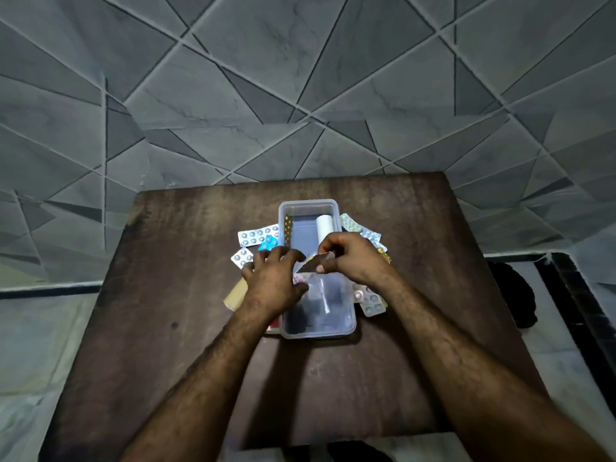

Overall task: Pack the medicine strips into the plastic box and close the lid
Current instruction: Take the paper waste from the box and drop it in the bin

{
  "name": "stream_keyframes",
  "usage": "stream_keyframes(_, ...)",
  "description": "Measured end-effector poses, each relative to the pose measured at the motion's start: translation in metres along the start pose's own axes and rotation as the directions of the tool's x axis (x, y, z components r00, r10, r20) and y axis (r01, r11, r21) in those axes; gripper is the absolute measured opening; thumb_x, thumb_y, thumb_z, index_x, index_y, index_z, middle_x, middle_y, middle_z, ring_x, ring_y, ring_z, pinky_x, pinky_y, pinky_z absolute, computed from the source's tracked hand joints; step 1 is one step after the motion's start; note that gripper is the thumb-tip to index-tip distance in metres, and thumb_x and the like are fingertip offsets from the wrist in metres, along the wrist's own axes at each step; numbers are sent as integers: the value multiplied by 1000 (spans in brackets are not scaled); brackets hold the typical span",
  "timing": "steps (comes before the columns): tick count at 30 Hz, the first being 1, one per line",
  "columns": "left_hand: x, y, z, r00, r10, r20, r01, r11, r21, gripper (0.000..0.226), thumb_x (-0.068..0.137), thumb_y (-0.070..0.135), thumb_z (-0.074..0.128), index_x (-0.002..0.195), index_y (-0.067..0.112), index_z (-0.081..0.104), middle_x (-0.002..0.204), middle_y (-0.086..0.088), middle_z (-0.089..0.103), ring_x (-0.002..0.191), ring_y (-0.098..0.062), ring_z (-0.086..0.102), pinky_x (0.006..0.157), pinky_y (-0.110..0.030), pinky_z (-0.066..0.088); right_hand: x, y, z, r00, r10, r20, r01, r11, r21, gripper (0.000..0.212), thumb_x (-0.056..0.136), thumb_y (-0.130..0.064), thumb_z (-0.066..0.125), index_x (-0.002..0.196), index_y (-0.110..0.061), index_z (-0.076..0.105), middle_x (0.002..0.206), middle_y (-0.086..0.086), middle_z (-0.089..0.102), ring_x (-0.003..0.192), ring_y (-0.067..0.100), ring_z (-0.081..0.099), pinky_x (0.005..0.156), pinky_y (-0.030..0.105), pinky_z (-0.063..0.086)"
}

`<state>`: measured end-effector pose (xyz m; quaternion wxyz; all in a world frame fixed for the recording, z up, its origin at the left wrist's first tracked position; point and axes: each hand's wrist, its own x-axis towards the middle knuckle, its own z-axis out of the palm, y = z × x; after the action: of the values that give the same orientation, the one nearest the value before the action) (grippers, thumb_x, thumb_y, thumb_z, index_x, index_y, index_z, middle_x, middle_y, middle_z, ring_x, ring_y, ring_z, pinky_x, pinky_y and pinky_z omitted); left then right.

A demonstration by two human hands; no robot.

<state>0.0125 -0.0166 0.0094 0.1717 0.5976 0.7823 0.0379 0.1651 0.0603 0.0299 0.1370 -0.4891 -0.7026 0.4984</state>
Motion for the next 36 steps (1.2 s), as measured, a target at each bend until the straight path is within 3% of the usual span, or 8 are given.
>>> stream_keyframes(3,-5,15,-9,994,100,-51,-112,912,-394,21,86,27,62,106,23,61,104,-1,67,102,-25,60,82,-33,45,-23,0,-14,997,-1,-79,27,945,326,31,69,11,74,75,-17,63,67,0,61,61,7,54,59,19,46)
stream_keyframes(7,-18,53,-20,992,73,103,59,450,-891,3,92,15,57,90,17,57,87,-5,68,74,-16,63,65,-29,49,-46,8,-31,981,-1,-196,96,874,476,33,70,15,72,78,-16,65,70,-1,66,63,9,59,63,21,52)
stream_keyframes(10,-20,86,-21,969,70,237,223,167,-960,9,95,9,51,97,16,56,95,-12,68,72,-21,66,63,-31,56,-60,16,-47,954,29,-298,121,872,474,35,71,16,72,78,-17,63,68,-5,66,64,9,59,66,24,52)
stream_keyframes(14,-15,130,-18,948,158,276,278,15,-961,25,91,2,51,112,15,55,101,-15,66,90,-31,67,79,-44,59,-78,40,-78,890,116,-440,110,884,455,24,78,9,69,83,-14,63,80,5,68,75,18,63,70,31,54)
stream_keyframes(19,-4,215,9,932,202,300,286,99,-953,40,87,-9,54,120,13,50,93,-15,68,78,-26,66,70,-34,56,-99,98,-134,790,235,-566,53,894,445,17,82,-6,71,87,-22,66,90,1,72,82,17,66,66,29,54)
stream_keyframes(26,37,389,81,905,231,358,269,341,-901,30,82,-3,59,112,-2,62,105,-22,70,92,-32,69,84,-42,57,-126,220,-260,686,409,-603,-17,836,548,24,86,-6,60,102,-21,70,93,-3,74,90,17,70,75,32,58)
stream_keyframes(31,74,499,154,862,221,457,356,379,-854,9,88,4,61,90,-1,69,81,-13,67,72,-19,63,64,-22,51,-131,318,-339,551,578,-602,-59,747,662,21,84,-4,56,92,-14,73,86,9,75,84,30,71,76,45,58)
stream_keyframes(36,113,576,241,768,242,593,486,383,-786,16,92,5,56,79,11,64,80,-11,62,81,-26,59,76,-32,48,-110,431,-380,442,709,-550,-111,651,751,22,74,-14,58,89,-7,71,82,8,74,81,33,70,77,52,58)
